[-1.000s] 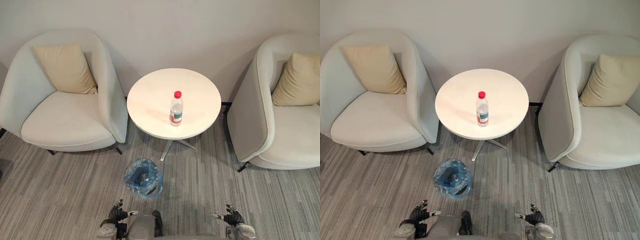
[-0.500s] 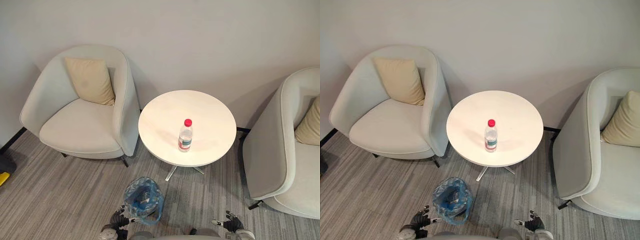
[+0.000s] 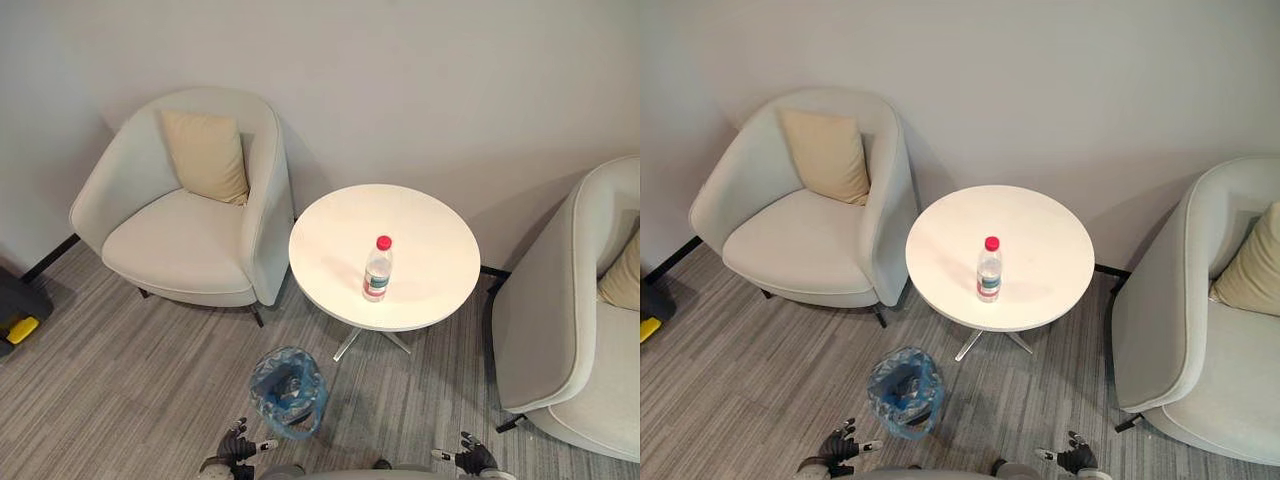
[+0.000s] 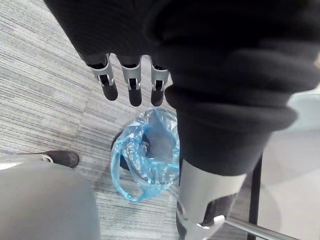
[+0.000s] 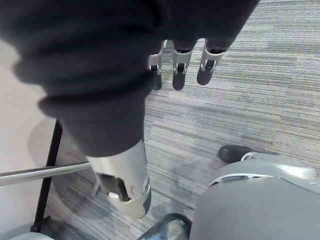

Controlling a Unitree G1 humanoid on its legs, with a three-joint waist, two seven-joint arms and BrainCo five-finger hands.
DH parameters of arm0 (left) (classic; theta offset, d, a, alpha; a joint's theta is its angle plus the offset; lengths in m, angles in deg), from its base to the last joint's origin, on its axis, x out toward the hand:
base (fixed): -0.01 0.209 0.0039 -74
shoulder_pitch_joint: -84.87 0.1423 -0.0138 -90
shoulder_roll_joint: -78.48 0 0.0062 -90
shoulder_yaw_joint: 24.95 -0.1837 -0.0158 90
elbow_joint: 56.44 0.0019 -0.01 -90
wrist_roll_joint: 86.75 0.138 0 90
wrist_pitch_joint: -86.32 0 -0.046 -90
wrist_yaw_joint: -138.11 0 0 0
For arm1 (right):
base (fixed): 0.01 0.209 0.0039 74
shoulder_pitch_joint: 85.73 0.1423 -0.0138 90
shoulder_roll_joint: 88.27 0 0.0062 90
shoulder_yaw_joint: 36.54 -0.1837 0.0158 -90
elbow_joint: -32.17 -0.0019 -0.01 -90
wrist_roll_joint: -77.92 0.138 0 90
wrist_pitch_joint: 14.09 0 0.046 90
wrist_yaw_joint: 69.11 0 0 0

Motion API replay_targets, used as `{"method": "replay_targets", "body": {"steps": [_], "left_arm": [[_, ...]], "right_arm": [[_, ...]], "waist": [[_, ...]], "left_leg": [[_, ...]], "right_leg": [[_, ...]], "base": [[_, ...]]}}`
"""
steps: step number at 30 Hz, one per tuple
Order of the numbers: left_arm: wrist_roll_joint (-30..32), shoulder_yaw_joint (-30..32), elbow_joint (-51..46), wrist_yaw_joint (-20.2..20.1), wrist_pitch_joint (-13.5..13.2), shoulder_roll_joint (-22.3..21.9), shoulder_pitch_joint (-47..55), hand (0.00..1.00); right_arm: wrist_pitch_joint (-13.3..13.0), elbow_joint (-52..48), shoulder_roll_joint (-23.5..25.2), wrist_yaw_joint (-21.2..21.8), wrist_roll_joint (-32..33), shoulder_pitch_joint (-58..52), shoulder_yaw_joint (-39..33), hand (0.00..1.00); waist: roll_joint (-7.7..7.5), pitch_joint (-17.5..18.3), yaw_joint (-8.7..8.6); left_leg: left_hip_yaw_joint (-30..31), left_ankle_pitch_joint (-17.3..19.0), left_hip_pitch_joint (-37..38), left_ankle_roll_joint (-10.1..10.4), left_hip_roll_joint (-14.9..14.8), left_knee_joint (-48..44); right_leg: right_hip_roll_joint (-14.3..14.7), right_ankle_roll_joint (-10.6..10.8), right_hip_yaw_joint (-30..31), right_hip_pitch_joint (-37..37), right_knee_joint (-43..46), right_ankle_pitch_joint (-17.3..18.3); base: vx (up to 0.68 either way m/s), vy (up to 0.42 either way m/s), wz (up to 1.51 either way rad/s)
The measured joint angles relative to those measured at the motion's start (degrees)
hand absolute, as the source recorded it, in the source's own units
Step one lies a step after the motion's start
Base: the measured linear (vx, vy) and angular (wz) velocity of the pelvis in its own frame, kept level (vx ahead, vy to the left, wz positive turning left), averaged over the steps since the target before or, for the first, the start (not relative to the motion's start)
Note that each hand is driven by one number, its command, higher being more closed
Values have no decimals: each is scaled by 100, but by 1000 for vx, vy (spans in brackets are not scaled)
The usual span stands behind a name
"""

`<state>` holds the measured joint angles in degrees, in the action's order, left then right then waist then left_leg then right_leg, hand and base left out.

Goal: Gather rubbish on tea table into small bin, then transfer packed bag to large trash can.

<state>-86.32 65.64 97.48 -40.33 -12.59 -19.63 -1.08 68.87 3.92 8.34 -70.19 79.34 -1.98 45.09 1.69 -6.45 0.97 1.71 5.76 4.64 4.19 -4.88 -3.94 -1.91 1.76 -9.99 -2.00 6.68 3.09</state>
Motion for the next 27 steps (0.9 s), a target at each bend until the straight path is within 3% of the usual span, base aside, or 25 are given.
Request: {"method": "replay_targets", "body": {"steps": [6,8,13,19,27], "left_arm": [[7,-55,20,2,3,20,-10,0],[14,-116,-14,5,1,29,-5,0],[15,-120,-67,3,-14,46,3,0],[22,-276,-306,-11,-40,185,112,0],[36,-456,-388,-16,-57,186,160,0]], "right_arm": [[-26,-821,-63,-11,7,-126,57,0],[-42,-1566,-226,-12,9,-206,218,0],[-167,-2591,-358,8,-2,-214,258,0],[-179,-3118,-386,17,-201,-191,267,0],[-402,-3667,-657,-5,-199,170,560,0]], "waist": [[8,9,-16],[18,12,-15],[-39,47,-11],[-103,112,-4],[-87,208,-2]], "left_leg": [[-19,33,-63,23,-10,175],[-11,33,-104,23,-33,191],[-4,-21,-78,51,-72,173],[-33,-67,-3,107,-25,85],[-67,-81,6,97,32,-106]], "right_leg": [[22,-15,79,178,-1,11],[56,-37,92,242,16,33],[69,-75,90,362,358,301],[54,-118,79,294,425,425],[-19,-125,74,17,135,416]], "base": [[-38,-15,-5],[63,-34,-5],[111,-25,1],[187,-21,3],[58,-9,2]]}}
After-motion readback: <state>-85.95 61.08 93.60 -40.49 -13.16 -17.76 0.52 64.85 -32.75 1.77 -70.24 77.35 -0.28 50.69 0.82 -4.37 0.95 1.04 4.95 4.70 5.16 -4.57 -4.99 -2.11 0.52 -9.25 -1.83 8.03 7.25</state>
